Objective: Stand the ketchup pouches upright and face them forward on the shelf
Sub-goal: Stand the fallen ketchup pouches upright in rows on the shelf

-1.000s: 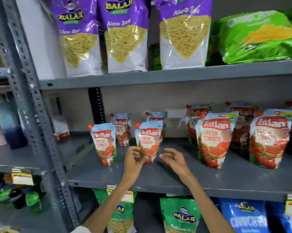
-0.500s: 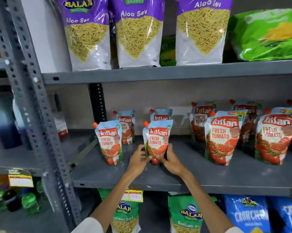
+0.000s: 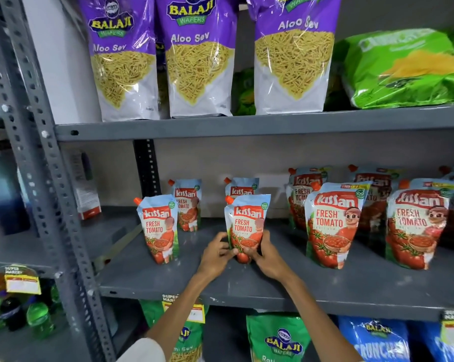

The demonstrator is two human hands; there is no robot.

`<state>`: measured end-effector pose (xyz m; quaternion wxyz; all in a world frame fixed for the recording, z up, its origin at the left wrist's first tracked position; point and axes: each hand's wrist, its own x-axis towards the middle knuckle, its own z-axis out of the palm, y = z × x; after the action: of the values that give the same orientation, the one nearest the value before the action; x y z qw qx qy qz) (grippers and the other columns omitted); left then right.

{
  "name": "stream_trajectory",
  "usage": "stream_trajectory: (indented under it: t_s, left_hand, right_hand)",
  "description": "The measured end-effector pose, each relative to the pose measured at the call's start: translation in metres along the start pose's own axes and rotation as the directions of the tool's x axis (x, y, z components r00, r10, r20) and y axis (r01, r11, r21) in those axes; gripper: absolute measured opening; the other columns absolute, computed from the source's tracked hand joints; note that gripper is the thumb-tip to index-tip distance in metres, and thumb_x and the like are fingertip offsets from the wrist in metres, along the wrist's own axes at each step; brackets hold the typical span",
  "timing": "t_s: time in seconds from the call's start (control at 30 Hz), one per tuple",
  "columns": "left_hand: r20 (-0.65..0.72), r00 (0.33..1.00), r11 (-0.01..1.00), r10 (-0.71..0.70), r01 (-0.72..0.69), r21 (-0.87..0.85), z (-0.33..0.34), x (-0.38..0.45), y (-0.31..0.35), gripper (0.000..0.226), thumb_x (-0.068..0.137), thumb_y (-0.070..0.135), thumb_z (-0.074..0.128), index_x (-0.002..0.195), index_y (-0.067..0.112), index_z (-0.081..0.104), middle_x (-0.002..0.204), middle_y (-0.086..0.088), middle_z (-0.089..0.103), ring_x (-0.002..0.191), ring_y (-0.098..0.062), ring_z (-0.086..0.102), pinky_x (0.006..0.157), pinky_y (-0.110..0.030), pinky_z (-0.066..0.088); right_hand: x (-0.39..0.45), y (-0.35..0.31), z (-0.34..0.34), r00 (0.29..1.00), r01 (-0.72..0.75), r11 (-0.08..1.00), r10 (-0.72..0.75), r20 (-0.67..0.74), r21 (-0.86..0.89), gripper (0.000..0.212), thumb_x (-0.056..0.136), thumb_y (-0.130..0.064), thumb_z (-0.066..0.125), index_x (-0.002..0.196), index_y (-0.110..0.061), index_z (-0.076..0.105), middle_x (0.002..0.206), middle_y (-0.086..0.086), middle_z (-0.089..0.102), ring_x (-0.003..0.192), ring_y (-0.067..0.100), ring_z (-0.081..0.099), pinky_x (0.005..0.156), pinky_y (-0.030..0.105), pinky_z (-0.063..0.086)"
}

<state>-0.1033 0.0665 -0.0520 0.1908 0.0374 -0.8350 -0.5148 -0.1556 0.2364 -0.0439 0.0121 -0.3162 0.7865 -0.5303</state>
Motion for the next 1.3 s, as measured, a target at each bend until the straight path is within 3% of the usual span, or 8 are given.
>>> stream_trajectory:
  t_s: [0.1, 0.27, 0.4, 0.57, 0.77, 0.9, 1.07, 1.3]
  left_hand:
    - [-0.008, 1.0, 1.0, -0.009, 0.009, -0.006, 0.0, -0.004, 0.006, 0.047, 0.087, 0.015, 0.072, 0.13, 0.011, 0.052, 0.114, -0.014, 0.071, 0.105, -0.022, 0.068, 0.094, -0.031, 0.055]
    - [-0.069, 0.997, 0.998, -0.023, 0.019, -0.057, -0.008, -0.023, 0.007, 0.054, 0.086, 0.022, 0.073, 0.134, 0.016, 0.049, 0.117, -0.008, 0.068, 0.103, -0.018, 0.066, 0.086, -0.021, 0.05]
    - [-0.106, 0.994, 0.995, 0.011, -0.022, -0.097, -0.03, -0.048, 0.005, 0.044, 0.088, 0.02, 0.071, 0.129, 0.02, 0.054, 0.113, -0.001, 0.068, 0.104, -0.013, 0.066, 0.085, -0.017, 0.05]
    - [-0.185, 0.979, 0.992, 0.082, -0.099, -0.082, -0.082, -0.061, -0.005, 0.026, 0.089, 0.011, 0.069, 0.114, 0.019, 0.064, 0.097, 0.0, 0.075, 0.094, -0.006, 0.07, 0.082, -0.022, 0.053]
    - [-0.327, 0.941, 0.986, 0.082, -0.124, -0.109, -0.141, -0.06, -0.028, 0.022, 0.084, -0.008, 0.066, 0.091, 0.012, 0.06, 0.068, 0.002, 0.063, 0.064, -0.011, 0.061, 0.061, -0.023, 0.051]
    - [-0.425, 0.904, 0.986, 0.048, -0.11, -0.121, -0.18, -0.05, -0.056, 0.04, 0.09, 0.007, 0.066, 0.12, 0.016, 0.041, 0.099, -0.003, 0.054, 0.085, -0.018, 0.058, 0.075, -0.028, 0.051]
    - [-0.231, 0.97, 0.989, -0.078, 0.046, -0.143, -0.193, -0.032, -0.072, 0.067, 0.095, 0.013, 0.061, 0.148, 0.009, 0.021, 0.131, -0.012, 0.048, 0.112, -0.018, 0.05, 0.091, -0.03, 0.043]
    - [-0.08, 0.992, 0.994, -0.094, 0.09, -0.056, -0.202, -0.014, -0.089, 0.031, 0.094, 0.014, 0.061, 0.122, 0.012, 0.047, 0.116, -0.013, 0.067, 0.104, -0.023, 0.065, 0.084, -0.029, 0.051]
  right_hand:
    - [-0.004, -0.002, -0.002, 1.0, -0.022, 0.999, 0.021, -0.015, -0.038, 0.049, 0.089, -0.029, 0.065, 0.122, -0.012, 0.033, 0.128, 0.005, 0.058, 0.116, 0.019, 0.058, 0.084, 0.02, 0.047]
    - [-0.018, 0.005, -0.001, 0.981, -0.086, 0.99, 0.064, -0.181, -0.112, 0.083, 0.076, -0.042, 0.076, 0.136, -0.004, 0.031, 0.134, 0.01, 0.044, 0.127, 0.023, 0.045, 0.103, 0.035, 0.042]
    - [-0.035, -0.002, -0.005, 0.953, -0.043, 0.998, 0.029, -0.302, -0.041, 0.032, 0.082, -0.032, 0.073, 0.101, -0.016, 0.053, 0.096, -0.001, 0.063, 0.09, 0.016, 0.062, 0.072, 0.024, 0.048]
    - [-0.028, -0.024, 0.032, 0.978, 0.066, 0.996, -0.051, -0.201, 0.067, 0.006, 0.087, -0.017, 0.068, 0.083, -0.019, 0.065, 0.072, -0.002, 0.068, 0.067, 0.017, 0.066, 0.066, 0.034, 0.056]
    - [0.007, -0.055, 0.113, 0.993, 0.083, 0.985, -0.07, -0.093, 0.15, 0.021, 0.086, -0.016, 0.07, 0.104, -0.007, 0.063, 0.091, 0.016, 0.07, 0.087, 0.033, 0.068, 0.076, 0.038, 0.06]
    - [0.036, -0.072, 0.168, 0.997, 0.072, 0.992, -0.069, -0.034, 0.108, 0.044, 0.082, -0.027, 0.074, 0.117, -0.02, 0.047, 0.111, 0.008, 0.065, 0.104, 0.021, 0.065, 0.09, 0.038, 0.053]
    - [0.053, -0.094, 0.2, 0.999, 0.037, 0.986, -0.043, 0.032, 0.165, 0.061, 0.086, -0.014, 0.07, 0.137, -0.017, 0.038, 0.128, -0.002, 0.059, 0.118, 0.011, 0.055, 0.088, 0.006, 0.046]
    - [0.053, -0.094, 0.205, 0.996, 0.002, 0.997, -0.009, 0.088, 0.079, 0.06, 0.093, -0.02, 0.061, 0.142, -0.013, 0.027, 0.128, -0.005, 0.053, 0.123, 0.012, 0.05, 0.1, 0.023, 0.04]
